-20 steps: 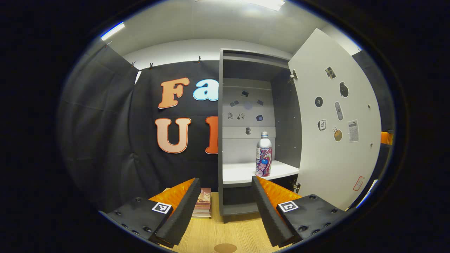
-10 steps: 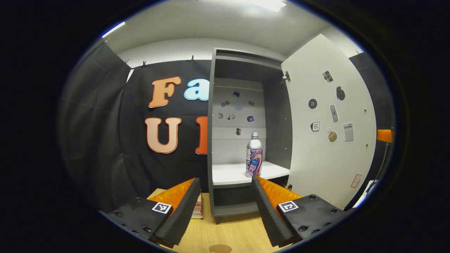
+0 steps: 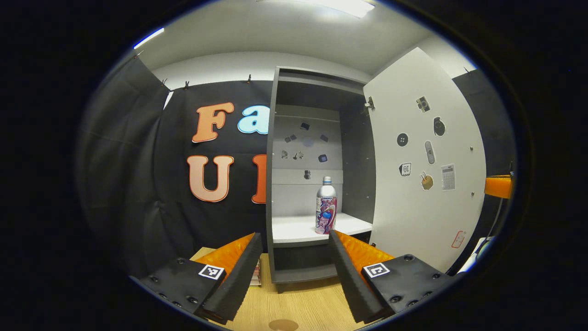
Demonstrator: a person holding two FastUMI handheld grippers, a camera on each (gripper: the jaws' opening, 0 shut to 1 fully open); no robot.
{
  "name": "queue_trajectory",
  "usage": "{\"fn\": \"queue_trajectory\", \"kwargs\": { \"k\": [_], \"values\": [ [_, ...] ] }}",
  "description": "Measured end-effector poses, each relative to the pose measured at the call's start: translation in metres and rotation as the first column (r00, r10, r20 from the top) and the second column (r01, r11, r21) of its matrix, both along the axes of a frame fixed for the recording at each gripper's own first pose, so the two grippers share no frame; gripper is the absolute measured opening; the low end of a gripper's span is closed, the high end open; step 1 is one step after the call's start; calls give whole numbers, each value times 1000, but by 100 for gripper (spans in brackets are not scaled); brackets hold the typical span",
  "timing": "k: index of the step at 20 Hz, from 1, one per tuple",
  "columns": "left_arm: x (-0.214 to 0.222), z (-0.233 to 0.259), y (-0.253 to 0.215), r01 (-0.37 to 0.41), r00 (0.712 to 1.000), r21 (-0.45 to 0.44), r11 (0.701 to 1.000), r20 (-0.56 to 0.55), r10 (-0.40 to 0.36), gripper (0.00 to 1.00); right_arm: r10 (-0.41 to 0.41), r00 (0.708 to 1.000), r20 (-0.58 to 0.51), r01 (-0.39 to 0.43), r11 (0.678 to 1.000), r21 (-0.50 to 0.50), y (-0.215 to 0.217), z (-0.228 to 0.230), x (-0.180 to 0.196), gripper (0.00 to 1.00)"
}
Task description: Open the cabinet door with the right hand, grasp the bottle in the cabinet with the left hand and place it on the coaster, then close the cabinet door with the right hand.
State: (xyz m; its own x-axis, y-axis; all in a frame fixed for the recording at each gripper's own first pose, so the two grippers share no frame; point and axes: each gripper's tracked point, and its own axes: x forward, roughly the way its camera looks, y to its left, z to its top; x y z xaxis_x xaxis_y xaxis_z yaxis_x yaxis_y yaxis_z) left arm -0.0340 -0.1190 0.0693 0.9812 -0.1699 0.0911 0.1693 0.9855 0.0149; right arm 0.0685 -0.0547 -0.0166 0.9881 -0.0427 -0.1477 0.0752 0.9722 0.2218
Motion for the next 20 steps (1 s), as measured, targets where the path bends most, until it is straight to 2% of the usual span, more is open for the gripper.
{"fn": "queue_trajectory", "kwargs": {
  "k": [4,7,8,9,10,11,12,17,19,20],
  "values": [
    [0,0,-2,-18,1000,11,1000,1,18,94,101,995,11,-101,995,3,27,0,7,54],
    [5,-3,-12,2,1000,17,1000,-9,-2,94,154,988,6,-154,988,4,46,-4,16,61],
    [10,-5,-16,12,1000,14,1000,-12,-12,94,161,987,2,-161,987,7,50,-5,20,59],
    [17,-5,-19,24,1000,10,1000,-14,-24,95,166,986,2,-166,986,8,54,-6,25,65],
    [26,-5,-23,37,999,7,999,-14,-37,95,164,987,3,-164,986,7,57,-8,30,63],
    [36,-5,-27,51,999,5,999,-11,-51,94,156,988,4,-156,988,7,57,-9,35,70],
    [47,-5,-30,66,998,4,998,-9,-66,95,145,989,3,-145,989,6,58,-11,43,72],
    [104,-7,-52,168,986,-6,986,-4,-168,95,73,997,-33,-74,997,-30,54,-17,69,81],
    [127,-7,-61,211,977,5,977,5,-211,94,35,999,-28,-36,999,-41,52,-17,79,78],
    [138,-7,-66,232,973,13,973,5,-232,94,17,999,-30,-19,999,-43,52,-18,83,83]
  ]
}}
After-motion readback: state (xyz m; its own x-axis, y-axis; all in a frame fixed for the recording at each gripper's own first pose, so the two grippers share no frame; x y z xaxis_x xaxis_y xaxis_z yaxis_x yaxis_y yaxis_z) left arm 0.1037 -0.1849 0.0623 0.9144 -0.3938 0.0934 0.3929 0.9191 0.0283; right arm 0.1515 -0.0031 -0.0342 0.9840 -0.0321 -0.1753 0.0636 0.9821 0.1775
